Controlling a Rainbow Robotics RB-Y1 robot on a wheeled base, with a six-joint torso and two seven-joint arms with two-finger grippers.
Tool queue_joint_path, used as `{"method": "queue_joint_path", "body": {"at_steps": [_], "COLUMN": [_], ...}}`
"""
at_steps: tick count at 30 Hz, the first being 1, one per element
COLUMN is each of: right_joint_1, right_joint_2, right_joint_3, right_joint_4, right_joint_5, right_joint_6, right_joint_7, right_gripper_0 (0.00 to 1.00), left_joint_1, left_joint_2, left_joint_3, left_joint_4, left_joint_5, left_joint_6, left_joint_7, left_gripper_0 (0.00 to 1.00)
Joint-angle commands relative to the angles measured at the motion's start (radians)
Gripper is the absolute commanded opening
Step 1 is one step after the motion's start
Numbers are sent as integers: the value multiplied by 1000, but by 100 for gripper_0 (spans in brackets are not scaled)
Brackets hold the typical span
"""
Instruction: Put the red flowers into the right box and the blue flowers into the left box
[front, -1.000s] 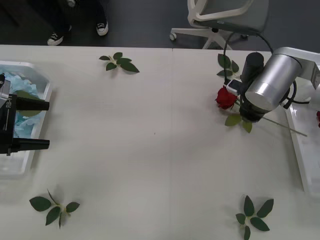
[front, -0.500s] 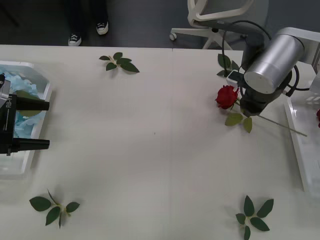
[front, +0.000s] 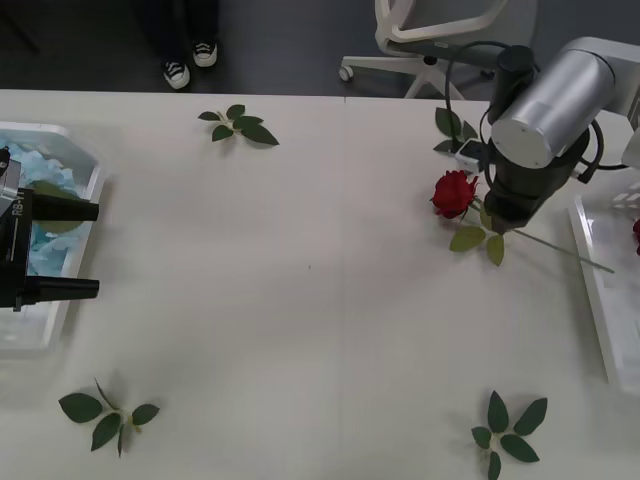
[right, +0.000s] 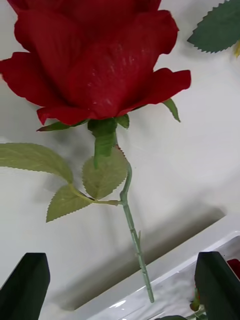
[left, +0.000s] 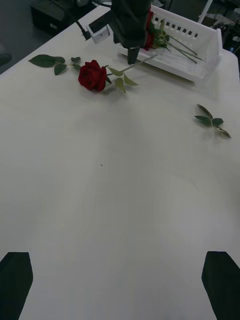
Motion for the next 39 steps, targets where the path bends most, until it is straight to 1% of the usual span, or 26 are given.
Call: {"method": "queue_joint_path", "body": {"at_steps": [1,4,9,15,20,23,27,34,36,37,38,39], "right_joint_1": [-21,-15,28,77,97,105,112,112,112,116,117,120], "right_joint_2": [55,83,133,167,175,173,173,190,196,201,202,204], "right_joint_3": [-14,-14,-14,-14,-14,-14,-14,-14,-14,-14,-14,-14], "right_joint_4": [59,87,159,274,343,366,400,469,490,498,503,504], "right_joint_5": [-33,-30,48,153,219,215,151,45,25,21,19,19], "right_joint_6": [12,7,-19,-152,-247,-315,-384,-402,-404,-404,-404,-404], "right_joint_7": [54,65,80,102,126,145,172,278,283,288,291,291], "right_gripper_0": [86,86,86,86,86,86,86,86,76,60,38,25], "left_joint_1": [-9,-9,-9,-9,-9,-9,-9,-9,-9,-9,-9,-9], "left_joint_2": [35,35,35,35,35,35,35,35,35,35,35,35], "left_joint_3": [10,10,10,10,10,10,10,10,10,10,10,10], "left_joint_4": [-14,-14,-14,-14,-14,-14,-14,-14,-14,-14,-14,-14], "left_joint_5": [14,14,14,14,14,14,14,14,14,14,14,14], "left_joint_6": [2,2,2,2,2,2,2,2,2,2,2,2], "left_joint_7": [-36,-36,-36,-36,-36,-36,-36,-36,-36,-36,-36,-36], "left_gripper_0": [100,100,100,100,100,100,100,100,100,100,100,100]}}
